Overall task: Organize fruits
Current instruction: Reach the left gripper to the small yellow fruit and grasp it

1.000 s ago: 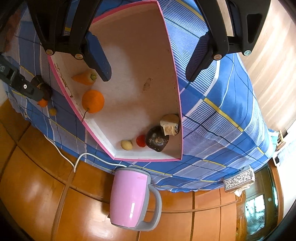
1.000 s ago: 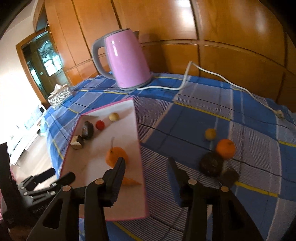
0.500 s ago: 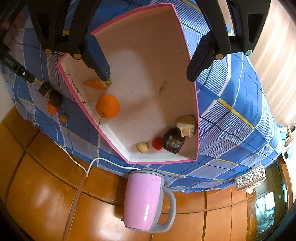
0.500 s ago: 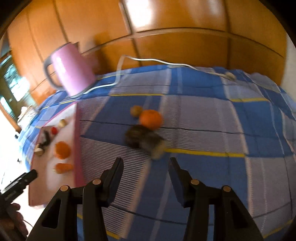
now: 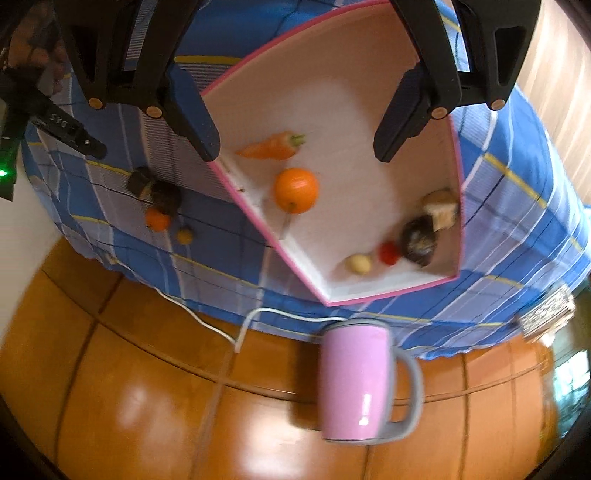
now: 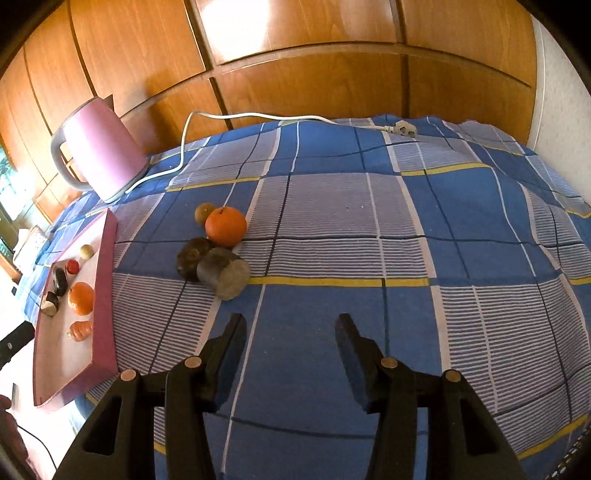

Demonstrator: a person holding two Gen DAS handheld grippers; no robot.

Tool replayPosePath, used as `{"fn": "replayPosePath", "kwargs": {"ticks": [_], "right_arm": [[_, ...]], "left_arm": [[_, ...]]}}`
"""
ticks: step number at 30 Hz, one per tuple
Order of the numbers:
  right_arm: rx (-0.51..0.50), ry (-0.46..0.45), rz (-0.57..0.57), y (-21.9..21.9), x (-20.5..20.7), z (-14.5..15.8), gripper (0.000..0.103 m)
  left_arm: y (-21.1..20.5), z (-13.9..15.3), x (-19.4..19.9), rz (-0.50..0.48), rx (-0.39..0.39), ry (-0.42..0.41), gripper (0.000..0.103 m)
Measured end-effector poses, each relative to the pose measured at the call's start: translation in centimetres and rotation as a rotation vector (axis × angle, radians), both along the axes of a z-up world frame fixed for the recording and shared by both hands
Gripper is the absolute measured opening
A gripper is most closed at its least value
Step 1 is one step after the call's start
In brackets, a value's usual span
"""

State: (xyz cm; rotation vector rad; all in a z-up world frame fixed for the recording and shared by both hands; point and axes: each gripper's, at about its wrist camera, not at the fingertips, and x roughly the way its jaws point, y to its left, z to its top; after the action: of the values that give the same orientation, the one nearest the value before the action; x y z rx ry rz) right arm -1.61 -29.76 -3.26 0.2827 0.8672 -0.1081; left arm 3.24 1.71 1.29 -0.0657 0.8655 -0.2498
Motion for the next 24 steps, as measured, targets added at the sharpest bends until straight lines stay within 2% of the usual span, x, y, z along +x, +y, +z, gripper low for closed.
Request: {"fn": "replayPosePath", "kwargs": {"ticks": [6, 8, 13, 14, 19, 24], "right_arm": [[0.006, -0.003, -0.011, -0.6, -0.3, -0.2, 0.051], [0.011, -0.003, -0.016, -0.9, -0.3, -0.3, 0.051], [0.028, 0.0, -0.029, -1.6, -0.5, -0.6, 0.051], [0.029, 0.001, -0.03, -1.7, -0.6, -0.7, 0.051], [0.037, 0.002, -0.034, -2.2, -0.6, -0.8, 0.051], [0.038, -0.001, -0.029, -2.5, -0.6, -0.6, 0.051]], "left_arm": [[-3.1, 1.1, 1.9, -0.083, -0.014, 0.008, 0.083], [-4.2, 1.1, 2.9, -0.109, -0.027, 0.024, 0.076], [-7.2, 0.4, 5.8, -0.173, -0.057, 0.091, 0.044], [-7.8, 0.1, 6.4, -0.18, -0.061, 0.108, 0.041], [-10.9, -1.1, 9.0, -0.197, -0.064, 0.157, 0.039], [-13.9, -2.3, 11.6, -0.175, -0.053, 0.203, 0.039]]}}
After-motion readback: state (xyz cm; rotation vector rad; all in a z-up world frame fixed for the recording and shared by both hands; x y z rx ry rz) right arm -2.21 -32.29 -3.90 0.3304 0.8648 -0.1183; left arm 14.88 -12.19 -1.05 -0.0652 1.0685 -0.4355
